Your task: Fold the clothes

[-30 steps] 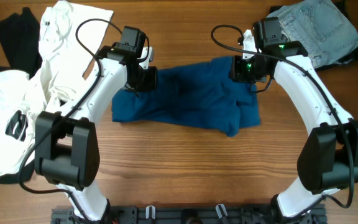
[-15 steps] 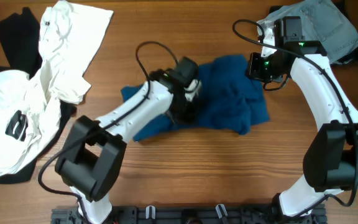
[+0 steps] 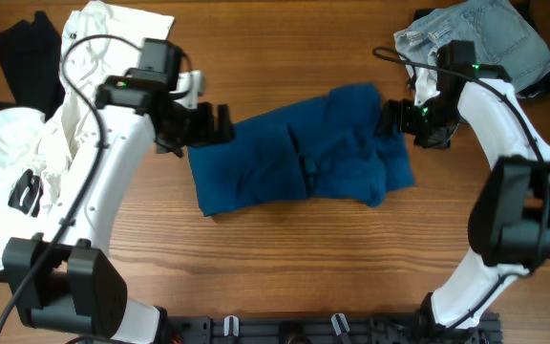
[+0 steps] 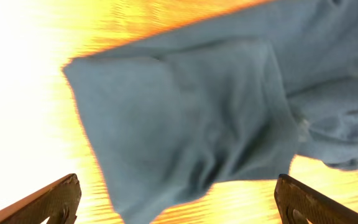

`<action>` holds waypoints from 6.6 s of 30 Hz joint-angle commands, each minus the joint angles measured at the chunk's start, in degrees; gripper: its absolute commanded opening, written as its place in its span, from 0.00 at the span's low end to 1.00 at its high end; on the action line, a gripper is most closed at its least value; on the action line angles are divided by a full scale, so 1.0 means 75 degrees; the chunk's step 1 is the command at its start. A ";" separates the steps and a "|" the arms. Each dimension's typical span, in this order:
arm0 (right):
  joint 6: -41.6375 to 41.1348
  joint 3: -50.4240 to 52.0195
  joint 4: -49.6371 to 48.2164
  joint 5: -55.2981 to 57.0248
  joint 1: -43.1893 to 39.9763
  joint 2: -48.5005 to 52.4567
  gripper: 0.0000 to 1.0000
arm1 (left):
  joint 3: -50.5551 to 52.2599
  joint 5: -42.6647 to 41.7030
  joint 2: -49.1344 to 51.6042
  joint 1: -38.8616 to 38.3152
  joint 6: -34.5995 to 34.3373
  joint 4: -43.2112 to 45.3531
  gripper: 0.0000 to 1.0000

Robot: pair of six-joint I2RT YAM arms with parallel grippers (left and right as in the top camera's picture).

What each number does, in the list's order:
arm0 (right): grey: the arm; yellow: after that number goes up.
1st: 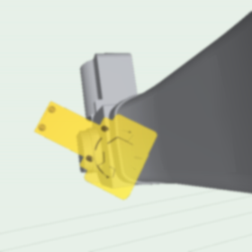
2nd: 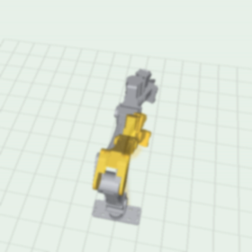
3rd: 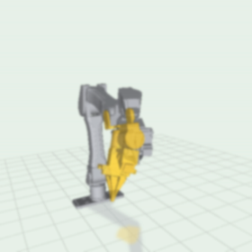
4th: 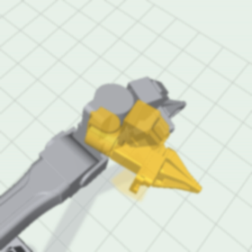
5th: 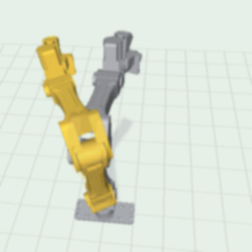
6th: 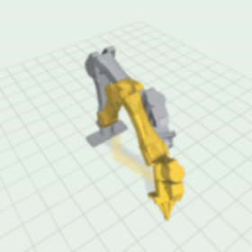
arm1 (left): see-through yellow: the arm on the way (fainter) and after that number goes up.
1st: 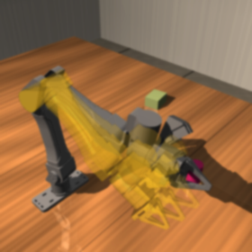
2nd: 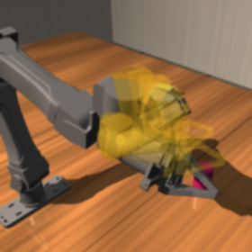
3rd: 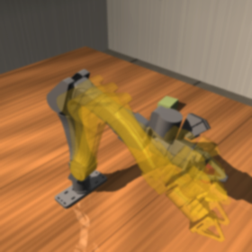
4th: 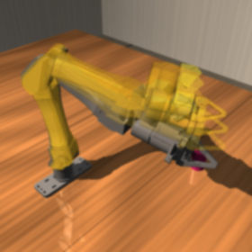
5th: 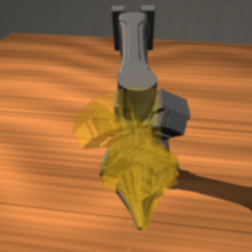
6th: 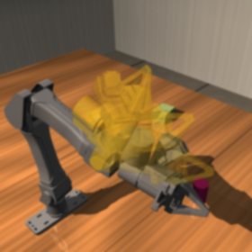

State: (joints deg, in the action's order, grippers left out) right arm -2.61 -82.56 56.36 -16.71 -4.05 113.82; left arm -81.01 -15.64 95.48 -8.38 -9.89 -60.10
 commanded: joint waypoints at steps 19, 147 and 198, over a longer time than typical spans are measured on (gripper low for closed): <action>-0.0058 -0.0970 -0.0318 -0.1329 -0.0667 0.0361 0.04 | -0.0044 0.0510 0.0032 0.1183 0.0522 0.0169 1.00; 0.6735 -0.5304 -0.5103 0.2760 -0.1807 0.2194 0.04 | 0.0440 0.1352 0.0624 0.4097 0.0399 0.2165 1.00; 0.0493 -0.5292 -0.0615 -0.0973 -0.1886 -0.3095 1.00 | 0.0440 0.1352 0.0624 0.4097 0.0405 0.2273 1.00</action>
State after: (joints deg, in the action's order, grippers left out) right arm 1.72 -122.69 50.63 -23.57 -18.20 89.95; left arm -78.08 -4.58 99.57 21.93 -6.72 -43.20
